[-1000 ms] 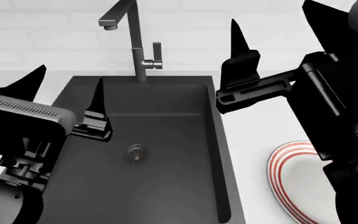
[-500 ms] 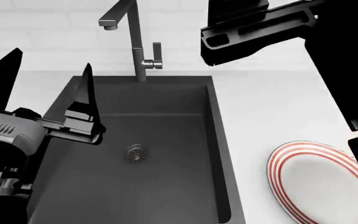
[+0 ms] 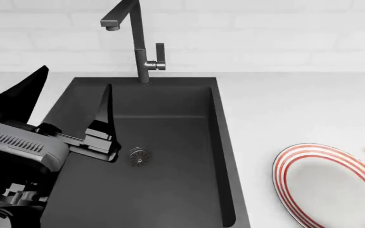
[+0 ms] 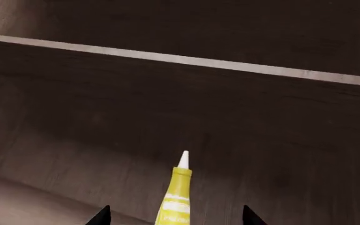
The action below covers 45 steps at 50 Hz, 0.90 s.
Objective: Pick the sausage from the plate and place it on the cutting board. Then pick the condiment bottle from the cabinet and place it next to the cutting board.
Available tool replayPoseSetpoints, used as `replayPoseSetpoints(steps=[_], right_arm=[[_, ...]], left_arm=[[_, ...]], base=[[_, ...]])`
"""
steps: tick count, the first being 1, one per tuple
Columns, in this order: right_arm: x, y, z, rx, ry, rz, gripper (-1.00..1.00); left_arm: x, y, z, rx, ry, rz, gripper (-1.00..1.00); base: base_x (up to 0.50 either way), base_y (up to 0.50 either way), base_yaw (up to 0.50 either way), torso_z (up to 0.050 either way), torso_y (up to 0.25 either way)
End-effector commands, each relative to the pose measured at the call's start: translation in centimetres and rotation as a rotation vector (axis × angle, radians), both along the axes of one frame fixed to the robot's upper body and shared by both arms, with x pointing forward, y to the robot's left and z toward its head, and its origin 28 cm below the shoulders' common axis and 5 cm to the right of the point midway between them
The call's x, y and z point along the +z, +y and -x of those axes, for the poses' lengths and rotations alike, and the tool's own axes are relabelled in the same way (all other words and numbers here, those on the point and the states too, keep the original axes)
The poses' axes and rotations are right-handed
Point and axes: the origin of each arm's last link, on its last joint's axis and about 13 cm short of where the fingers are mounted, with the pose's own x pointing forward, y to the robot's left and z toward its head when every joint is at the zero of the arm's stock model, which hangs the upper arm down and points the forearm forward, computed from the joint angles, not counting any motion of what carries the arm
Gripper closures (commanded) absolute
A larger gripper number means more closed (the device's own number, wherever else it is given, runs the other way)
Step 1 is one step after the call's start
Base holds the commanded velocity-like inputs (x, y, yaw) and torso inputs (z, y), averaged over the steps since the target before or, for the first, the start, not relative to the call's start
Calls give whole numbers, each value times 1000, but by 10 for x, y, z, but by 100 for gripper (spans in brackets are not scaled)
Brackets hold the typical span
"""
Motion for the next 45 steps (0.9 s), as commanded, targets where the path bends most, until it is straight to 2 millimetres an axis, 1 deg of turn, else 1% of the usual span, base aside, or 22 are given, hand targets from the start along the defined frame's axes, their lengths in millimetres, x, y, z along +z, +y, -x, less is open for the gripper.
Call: replayPoseSetpoints(steps=[1, 5, 8, 9, 10, 13, 20, 25, 30, 35, 45], right_arm=[[73, -2, -36, -44, 20, -43, -100], [100, -1, -57, -68, 50, -70, -100], [109, 3, -71, -10, 109, -101, -100], [109, -2, -76, -74, 107, -110, -100], [108, -3, -80, -90, 121, -120, -100], [103, -6, -89, -79, 178, -156, -100], [89, 1, -107, -38, 323, -173, -100], [80, 5, -114, -15, 403, -164, -100], [77, 12, -113, 92, 457, -145, -100], [77, 18, -110, 194, 467, -137, -100], [77, 15, -112, 178, 456, -139, -100]], left_arm=[[-6, 0, -1, -17, 12, -5, -100], [-10, 0, -3, -25, 23, -9, -100], [-12, 0, -3, -29, 29, -11, -100], [-13, 0, -3, -32, 33, -12, -100], [-13, 1, -3, -47, 46, -6, -100], [-13, 1, -3, -59, 54, -2, -100], [-20, -1, -5, -80, 71, 2, -100], [-21, -2, -5, -88, 75, 1, -100], [-23, -2, -6, -94, 81, 1, -100], [-21, -2, -8, -94, 74, 5, -100], [-28, -3, -11, -67, 61, -21, -100]], base=[[0, 0, 0, 0, 0], [0, 0, 0, 0, 0], [0, 0, 0, 0, 0], [0, 0, 0, 0, 0], [0, 0, 0, 0, 0], [0, 0, 0, 0, 0], [0, 0, 0, 0, 0], [0, 0, 0, 0, 0], [0, 0, 0, 0, 0], [0, 0, 0, 0, 0], [0, 0, 0, 0, 0]])
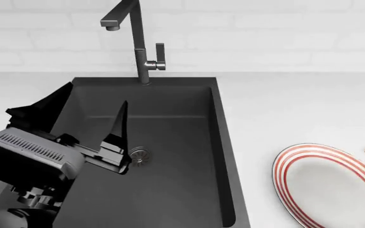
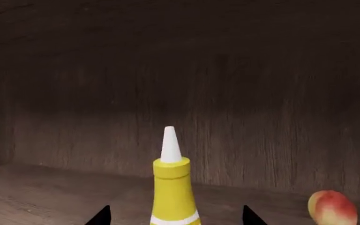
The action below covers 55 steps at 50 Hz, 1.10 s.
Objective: Pick the sausage from the plate and place it on the cutting board. Then pick the condiment bottle from the cabinet and place it next to the cutting board.
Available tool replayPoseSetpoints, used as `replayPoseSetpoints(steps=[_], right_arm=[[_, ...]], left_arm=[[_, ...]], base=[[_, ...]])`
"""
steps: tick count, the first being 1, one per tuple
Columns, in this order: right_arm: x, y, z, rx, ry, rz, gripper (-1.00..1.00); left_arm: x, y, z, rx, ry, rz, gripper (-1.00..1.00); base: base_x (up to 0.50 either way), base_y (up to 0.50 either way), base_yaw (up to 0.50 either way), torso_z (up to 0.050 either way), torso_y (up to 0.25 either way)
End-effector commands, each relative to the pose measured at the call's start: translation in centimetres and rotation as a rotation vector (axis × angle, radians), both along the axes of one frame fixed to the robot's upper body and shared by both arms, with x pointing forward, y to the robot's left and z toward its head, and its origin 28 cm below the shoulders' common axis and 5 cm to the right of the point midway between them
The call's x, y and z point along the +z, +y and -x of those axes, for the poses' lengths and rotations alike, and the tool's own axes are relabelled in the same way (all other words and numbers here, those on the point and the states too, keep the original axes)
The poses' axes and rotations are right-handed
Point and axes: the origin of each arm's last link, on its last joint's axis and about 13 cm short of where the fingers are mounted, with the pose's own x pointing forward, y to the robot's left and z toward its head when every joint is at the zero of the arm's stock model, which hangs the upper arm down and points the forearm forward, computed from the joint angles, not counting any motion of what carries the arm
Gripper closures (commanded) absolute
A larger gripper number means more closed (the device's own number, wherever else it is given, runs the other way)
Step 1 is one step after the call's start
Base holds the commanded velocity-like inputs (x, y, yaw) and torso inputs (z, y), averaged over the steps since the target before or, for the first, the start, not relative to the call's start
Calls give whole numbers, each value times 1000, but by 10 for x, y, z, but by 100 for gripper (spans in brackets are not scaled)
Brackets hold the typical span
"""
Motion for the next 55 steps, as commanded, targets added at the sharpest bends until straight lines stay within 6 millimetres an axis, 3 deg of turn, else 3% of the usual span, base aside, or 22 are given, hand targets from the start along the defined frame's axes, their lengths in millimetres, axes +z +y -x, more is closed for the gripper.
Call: replayPoseSetpoints(steps=[1, 34, 40, 55], right_arm=[[-4, 3, -4, 34, 28, 7, -100], [-6, 16, -6, 107, -14, 42, -100], [-7, 18, -5, 115, -5, 43, -100], [-4, 11, -6, -51, -41, 67, -100]], left_arm=[[-7, -2, -4, 27, -23, -29, -100], [-17, -3, 3, -46, -17, 12, -100], [-16, -2, 5, -55, -44, -1, -100], [-22, -3, 10, -134, -49, -16, -100]], base=[[0, 0, 0, 0, 0], [0, 0, 0, 0, 0], [0, 0, 0, 2, -250], [0, 0, 0, 4, -64]])
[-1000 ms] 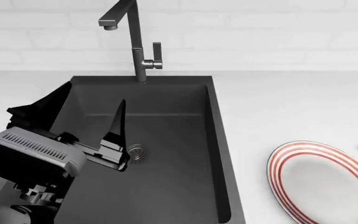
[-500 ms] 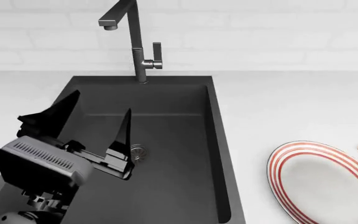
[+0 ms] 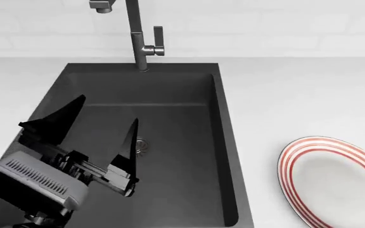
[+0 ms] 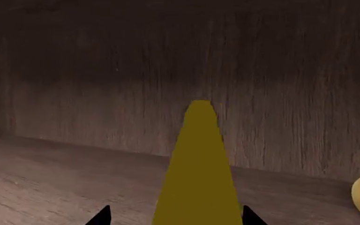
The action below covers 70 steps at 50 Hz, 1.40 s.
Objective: Pick the sausage from the plate and place it on the cutting board. Then pick the condiment bottle from the cabinet and place it next to the cutting board.
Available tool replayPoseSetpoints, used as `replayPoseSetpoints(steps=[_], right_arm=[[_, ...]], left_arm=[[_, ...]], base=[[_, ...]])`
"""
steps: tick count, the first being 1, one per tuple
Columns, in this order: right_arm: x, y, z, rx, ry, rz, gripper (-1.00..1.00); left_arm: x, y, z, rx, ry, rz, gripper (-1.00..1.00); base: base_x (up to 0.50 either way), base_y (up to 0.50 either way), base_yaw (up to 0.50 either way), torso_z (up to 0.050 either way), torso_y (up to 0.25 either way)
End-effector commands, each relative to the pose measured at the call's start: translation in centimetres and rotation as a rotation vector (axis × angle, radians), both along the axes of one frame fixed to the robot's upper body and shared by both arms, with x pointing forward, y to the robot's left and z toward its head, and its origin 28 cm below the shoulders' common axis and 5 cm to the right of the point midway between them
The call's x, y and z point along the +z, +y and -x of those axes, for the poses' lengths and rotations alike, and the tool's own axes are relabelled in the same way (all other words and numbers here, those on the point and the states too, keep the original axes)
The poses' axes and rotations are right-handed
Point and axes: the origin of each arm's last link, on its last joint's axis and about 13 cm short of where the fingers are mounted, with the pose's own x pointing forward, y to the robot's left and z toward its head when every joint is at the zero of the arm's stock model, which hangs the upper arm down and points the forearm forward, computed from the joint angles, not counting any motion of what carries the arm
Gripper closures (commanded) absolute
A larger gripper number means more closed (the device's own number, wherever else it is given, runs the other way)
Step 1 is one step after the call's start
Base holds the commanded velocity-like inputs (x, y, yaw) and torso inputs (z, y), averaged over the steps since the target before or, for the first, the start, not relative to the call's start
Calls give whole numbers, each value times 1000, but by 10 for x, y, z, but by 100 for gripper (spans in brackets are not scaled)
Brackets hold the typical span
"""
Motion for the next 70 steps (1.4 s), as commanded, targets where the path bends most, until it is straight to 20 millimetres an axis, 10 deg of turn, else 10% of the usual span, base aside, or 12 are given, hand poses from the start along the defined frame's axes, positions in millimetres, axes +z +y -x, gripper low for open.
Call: replayPoseSetpoints(steps=[1, 3, 4, 37, 70], right_arm=[[1, -3, 0, -108, -18, 14, -100], [1, -5, 0, -154, -17, 23, -100], [0, -5, -1, -170, -13, 33, 100], [14, -10, 14, -168, -122, 45, 100], [37, -25, 108, 30, -394, -37, 100]], left_arm=[[-3, 0, 3, -39, -12, -7, -100], [-3, 0, 4, -41, -14, -8, -100], [-3, 0, 4, -41, -14, -7, -100], [1, 3, 6, -24, -13, 22, -100], [-6, 2, 2, 8, 4, -3, -100]], base=[[0, 0, 0, 0, 0], [0, 0, 0, 0, 0], [0, 0, 0, 0, 0], [0, 0, 0, -9, 109], [0, 0, 0, 0, 0]])
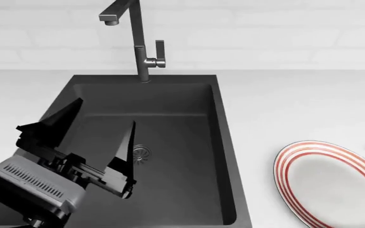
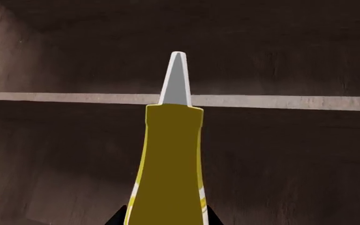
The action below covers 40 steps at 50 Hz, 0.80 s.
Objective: Pick the sausage from the plate and place it on the cutting board. Then pick the condiment bottle from the cabinet and place it next to the cutting board.
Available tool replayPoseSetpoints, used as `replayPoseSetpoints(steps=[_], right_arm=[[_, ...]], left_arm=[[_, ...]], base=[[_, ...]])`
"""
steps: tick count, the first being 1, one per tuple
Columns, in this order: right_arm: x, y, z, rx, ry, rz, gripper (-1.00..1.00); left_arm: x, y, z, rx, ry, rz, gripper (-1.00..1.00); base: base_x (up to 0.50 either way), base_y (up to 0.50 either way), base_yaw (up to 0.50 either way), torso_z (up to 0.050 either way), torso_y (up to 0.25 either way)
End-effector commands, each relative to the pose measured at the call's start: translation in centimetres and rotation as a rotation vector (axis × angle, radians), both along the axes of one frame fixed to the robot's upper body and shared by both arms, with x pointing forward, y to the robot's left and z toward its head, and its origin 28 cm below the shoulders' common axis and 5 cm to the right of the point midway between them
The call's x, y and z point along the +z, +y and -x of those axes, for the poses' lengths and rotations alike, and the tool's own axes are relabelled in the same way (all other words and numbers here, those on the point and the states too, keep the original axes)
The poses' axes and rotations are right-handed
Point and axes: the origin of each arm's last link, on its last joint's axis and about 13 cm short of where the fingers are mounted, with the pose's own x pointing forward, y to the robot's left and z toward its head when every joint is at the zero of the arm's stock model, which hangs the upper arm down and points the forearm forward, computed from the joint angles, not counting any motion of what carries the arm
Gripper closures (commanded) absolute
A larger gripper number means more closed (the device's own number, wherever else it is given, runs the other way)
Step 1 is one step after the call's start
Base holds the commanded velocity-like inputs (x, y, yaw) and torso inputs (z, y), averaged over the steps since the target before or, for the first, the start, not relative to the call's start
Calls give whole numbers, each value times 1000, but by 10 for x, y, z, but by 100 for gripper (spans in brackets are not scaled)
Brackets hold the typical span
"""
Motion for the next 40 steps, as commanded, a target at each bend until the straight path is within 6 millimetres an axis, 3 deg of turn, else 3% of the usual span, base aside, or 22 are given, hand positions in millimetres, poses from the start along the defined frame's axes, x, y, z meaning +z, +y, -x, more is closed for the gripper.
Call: replayPoseSetpoints(steps=[1, 15, 22, 31, 40], right_arm=[[0, -7, 35, 66, -78, -9, 100], [-24, -19, 91, 168, -149, 7, 100], [-55, -32, 130, 188, -140, 5, 100], [-72, -37, 136, 173, -102, -9, 100], [-108, -40, 121, 148, -12, -26, 100]], left_arm=[[-1, -1, 0, 0, 3, -8, -100], [0, -3, -1, 15, 6, -17, -100], [0, -5, 1, 20, -1, -27, -100], [-1, -7, 1, 19, 1, -35, -100], [-1, -7, 1, 21, 0, -37, -100]], base=[[0, 0, 0, 0, 0], [0, 0, 0, 0, 0], [0, 0, 0, 0, 0], [0, 0, 0, 0, 0], [0, 0, 0, 0, 0]])
